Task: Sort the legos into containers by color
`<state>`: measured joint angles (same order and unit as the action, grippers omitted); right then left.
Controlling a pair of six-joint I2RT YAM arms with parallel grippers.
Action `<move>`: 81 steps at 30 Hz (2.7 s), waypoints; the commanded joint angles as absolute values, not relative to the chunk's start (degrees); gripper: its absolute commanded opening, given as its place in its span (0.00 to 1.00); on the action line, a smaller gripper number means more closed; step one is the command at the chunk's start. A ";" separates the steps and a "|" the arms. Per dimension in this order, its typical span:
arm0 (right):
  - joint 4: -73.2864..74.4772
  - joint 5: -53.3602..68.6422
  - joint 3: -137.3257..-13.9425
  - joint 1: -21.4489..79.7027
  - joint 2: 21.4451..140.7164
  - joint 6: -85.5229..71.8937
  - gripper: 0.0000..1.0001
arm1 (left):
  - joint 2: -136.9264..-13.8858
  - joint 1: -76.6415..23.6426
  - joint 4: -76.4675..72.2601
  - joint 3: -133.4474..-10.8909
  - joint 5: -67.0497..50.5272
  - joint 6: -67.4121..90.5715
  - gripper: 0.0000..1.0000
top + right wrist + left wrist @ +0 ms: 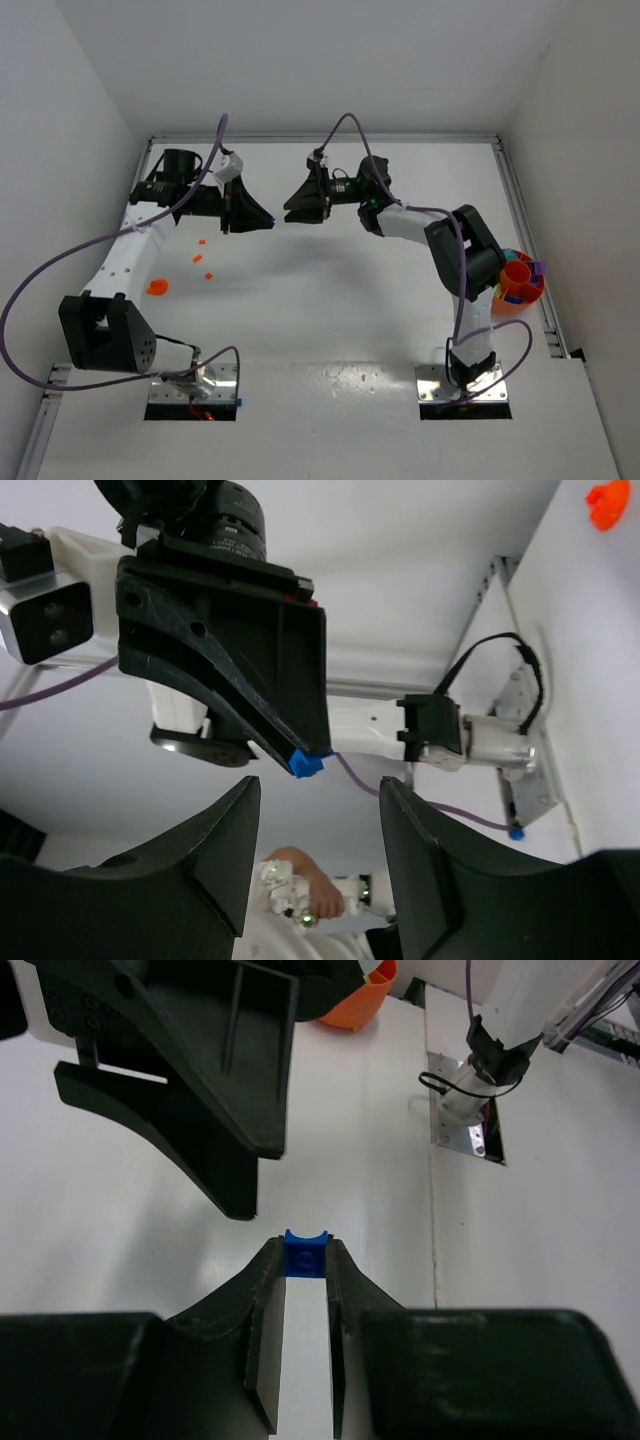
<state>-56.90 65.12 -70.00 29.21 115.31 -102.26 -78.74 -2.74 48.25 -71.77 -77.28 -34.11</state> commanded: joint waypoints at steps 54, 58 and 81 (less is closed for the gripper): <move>55.44 16.06 -82.98 10.29 89.31 9.82 0.00 | -79.10 -4.12 35.60 -74.88 -43.69 -2.20 1.00; 59.58 5.03 -76.66 4.76 81.32 13.09 0.00 | -79.72 -6.33 36.12 -74.88 -44.82 -6.06 1.00; 62.23 -6.34 -62.40 -32.69 72.33 26.10 0.00 | -87.98 -10.02 40.95 -84.64 -45.79 -8.96 1.00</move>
